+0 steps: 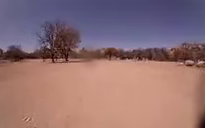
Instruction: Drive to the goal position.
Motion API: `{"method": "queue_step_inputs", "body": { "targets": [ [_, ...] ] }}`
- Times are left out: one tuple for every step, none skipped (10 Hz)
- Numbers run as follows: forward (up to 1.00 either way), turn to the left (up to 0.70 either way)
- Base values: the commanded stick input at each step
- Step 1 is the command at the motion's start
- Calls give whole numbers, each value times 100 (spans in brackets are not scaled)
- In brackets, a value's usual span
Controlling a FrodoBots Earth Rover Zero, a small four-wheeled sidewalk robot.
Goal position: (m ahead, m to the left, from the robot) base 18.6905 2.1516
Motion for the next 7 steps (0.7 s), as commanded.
{"method": "queue_step_inputs", "body": {
  "targets": [
    [100, 0],
    [100, 0],
    [100, 0],
    [100, 0],
    [100, 0],
    [100, 0],
    [100, 0]
  ]
}}
